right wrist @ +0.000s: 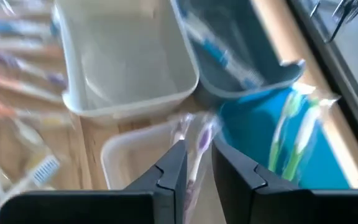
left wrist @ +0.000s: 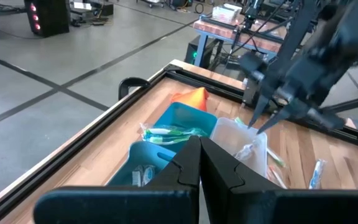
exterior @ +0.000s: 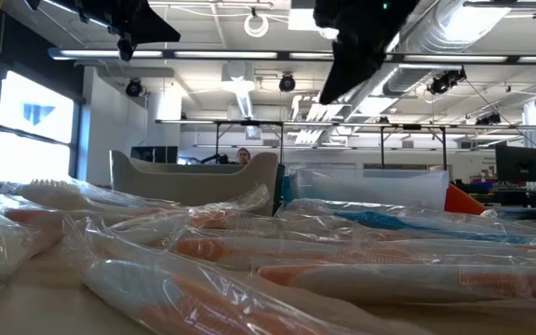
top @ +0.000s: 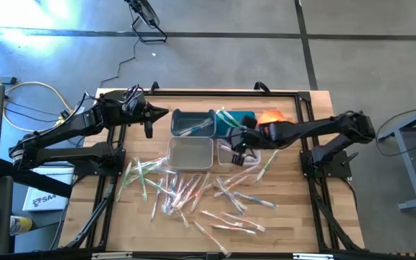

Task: Pick & Place Toothbrushes
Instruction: Put the green toothbrush into the blue bin

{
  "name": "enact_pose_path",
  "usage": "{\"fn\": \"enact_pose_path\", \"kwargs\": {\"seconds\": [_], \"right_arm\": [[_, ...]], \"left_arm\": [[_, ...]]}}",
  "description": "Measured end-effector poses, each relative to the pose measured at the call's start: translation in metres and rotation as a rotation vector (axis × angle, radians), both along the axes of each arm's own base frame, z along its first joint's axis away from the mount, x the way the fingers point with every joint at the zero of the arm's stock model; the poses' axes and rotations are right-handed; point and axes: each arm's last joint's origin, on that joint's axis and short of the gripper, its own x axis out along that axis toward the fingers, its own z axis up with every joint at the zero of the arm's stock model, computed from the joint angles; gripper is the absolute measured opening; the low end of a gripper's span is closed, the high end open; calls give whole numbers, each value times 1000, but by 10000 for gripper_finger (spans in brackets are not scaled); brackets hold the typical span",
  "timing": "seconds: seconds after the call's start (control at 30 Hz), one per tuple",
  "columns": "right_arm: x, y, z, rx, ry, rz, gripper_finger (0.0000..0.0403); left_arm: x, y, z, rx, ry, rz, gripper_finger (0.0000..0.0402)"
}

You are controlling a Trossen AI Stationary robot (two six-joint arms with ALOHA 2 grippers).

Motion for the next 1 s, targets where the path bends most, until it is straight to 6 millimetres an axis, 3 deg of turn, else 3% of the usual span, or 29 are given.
{"fn": "enact_pose_path", "kwargs": {"seconds": [0.27, 0.53, 1.0], "right_arm": [[-20, -1, 45, 28, -197, -16, 67], [-24, -1, 72, 49, -416, -23, 67], [-22, -8, 81, 0, -486, -9, 67]], "left_arm": [[0, 0, 0, 0, 0, 0, 0], [0, 0, 0, 0, 1, 0, 0], [0, 0, 0, 0, 2, 3, 0]]}}
